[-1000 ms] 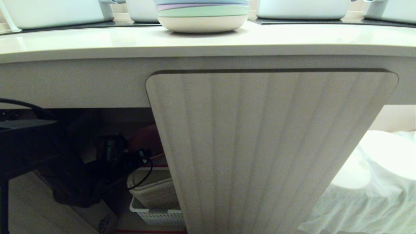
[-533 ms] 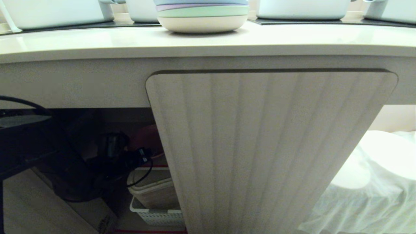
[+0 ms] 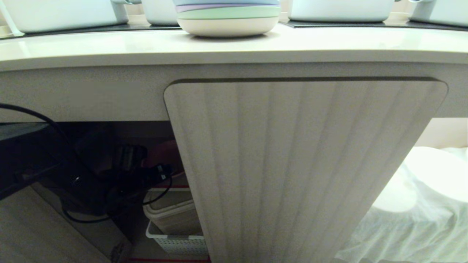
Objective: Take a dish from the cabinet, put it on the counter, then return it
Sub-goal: Take the plate from the cabinet
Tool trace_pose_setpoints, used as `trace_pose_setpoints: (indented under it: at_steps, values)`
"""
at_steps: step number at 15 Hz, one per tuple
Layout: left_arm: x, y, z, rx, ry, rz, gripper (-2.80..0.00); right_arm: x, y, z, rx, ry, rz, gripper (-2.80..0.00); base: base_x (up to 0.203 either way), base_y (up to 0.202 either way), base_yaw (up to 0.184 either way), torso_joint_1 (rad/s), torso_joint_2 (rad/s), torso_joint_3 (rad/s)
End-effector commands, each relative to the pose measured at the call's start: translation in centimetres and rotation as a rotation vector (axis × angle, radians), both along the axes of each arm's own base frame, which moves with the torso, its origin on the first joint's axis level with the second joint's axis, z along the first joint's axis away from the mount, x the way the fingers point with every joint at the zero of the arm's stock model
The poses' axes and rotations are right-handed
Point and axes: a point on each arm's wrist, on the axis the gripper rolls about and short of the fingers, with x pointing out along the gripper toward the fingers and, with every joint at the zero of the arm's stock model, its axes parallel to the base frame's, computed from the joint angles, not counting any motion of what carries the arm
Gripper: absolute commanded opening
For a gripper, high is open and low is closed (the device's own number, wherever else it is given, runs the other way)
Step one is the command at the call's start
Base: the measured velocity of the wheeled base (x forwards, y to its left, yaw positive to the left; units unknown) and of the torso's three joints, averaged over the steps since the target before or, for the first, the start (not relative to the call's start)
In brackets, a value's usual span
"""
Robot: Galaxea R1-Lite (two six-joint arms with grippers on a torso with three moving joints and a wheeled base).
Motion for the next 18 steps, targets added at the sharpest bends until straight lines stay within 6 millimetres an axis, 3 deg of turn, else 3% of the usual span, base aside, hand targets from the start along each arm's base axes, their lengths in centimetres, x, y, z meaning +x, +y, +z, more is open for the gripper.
trace_pose_setpoints:
  at_steps: [1,18]
  values:
    - [0.31,0.02,0.36,-0.015,-0.011,-0.011,0.00,0.00,0.00,0.00,0.001,0.000,0.000,-2.80,0.000,0.000,0.000,0.000,0.00,0.000]
    - [0.36,0.44,0.20,-0.029,0.025,-0.075,0.00,0.00,0.00,0.00,0.001,0.000,0.000,-2.80,0.000,0.000,0.000,0.000,0.00,0.000]
